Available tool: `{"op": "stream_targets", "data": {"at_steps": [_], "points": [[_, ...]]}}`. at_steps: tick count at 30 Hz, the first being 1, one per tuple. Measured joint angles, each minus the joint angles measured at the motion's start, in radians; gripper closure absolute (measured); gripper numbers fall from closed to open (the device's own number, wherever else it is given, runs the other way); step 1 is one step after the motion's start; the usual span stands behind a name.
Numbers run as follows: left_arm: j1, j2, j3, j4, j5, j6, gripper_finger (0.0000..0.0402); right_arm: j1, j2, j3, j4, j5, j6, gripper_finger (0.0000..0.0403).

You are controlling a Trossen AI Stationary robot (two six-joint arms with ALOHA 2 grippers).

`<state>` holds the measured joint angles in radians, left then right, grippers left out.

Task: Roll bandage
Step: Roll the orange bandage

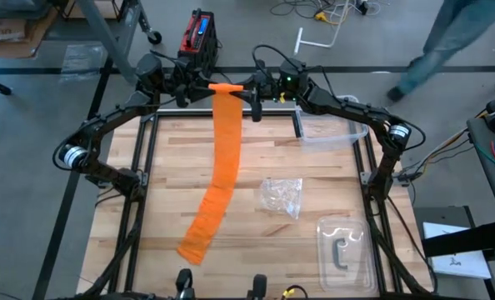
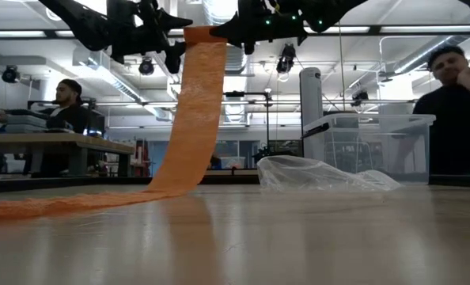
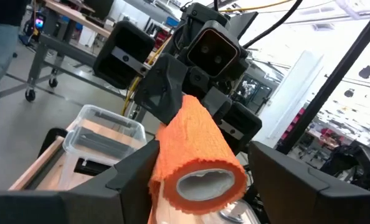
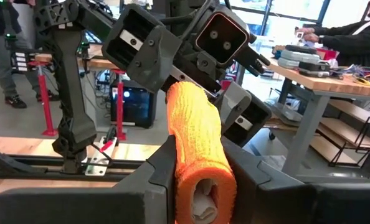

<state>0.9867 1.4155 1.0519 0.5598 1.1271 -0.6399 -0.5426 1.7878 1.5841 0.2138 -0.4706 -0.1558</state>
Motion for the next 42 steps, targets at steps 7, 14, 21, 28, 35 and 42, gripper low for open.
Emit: {"op": "stream_targets", "data": {"at_steps": [7, 14, 21, 28, 35, 42], "points": [[-0.009, 0.0, 0.0, -0.006, -0.006, 0.023, 0.0283, 0.002, 0.0, 0.0, 0.001, -0.001, 0.005, 0.0323], [-0.009, 0.0, 0.0, -0.025, 0.003, 0.037, 0.0325, 0.004, 0.0, 0.0, -0.002, -0.001, 0.021, 0.032], [-0.011, 0.0, 0.0, -0.033, 0.013, 0.04, 0.0229, 0.004, 0.0, 0.0, 0.001, 0.0, 0.025, 0.0328], [-0.018, 0.001, 0.0, -0.045, 0.006, 0.123, 0.0138, 0.004, 0.0, 0.0, 0.0, 0.002, 0.026, 0.0326], [-0.017, 0.001, 0.0, -0.045, -0.01, 0.119, 0.0157, 0.004, 0.0, 0.0, -0.003, 0.002, 0.025, 0.0326], [-0.017, 0.001, 0.0, -0.045, -0.016, 0.171, 0.0272, 0.004, 0.0, 0.0, -0.004, 0.001, 0.055, 0.032]]}}
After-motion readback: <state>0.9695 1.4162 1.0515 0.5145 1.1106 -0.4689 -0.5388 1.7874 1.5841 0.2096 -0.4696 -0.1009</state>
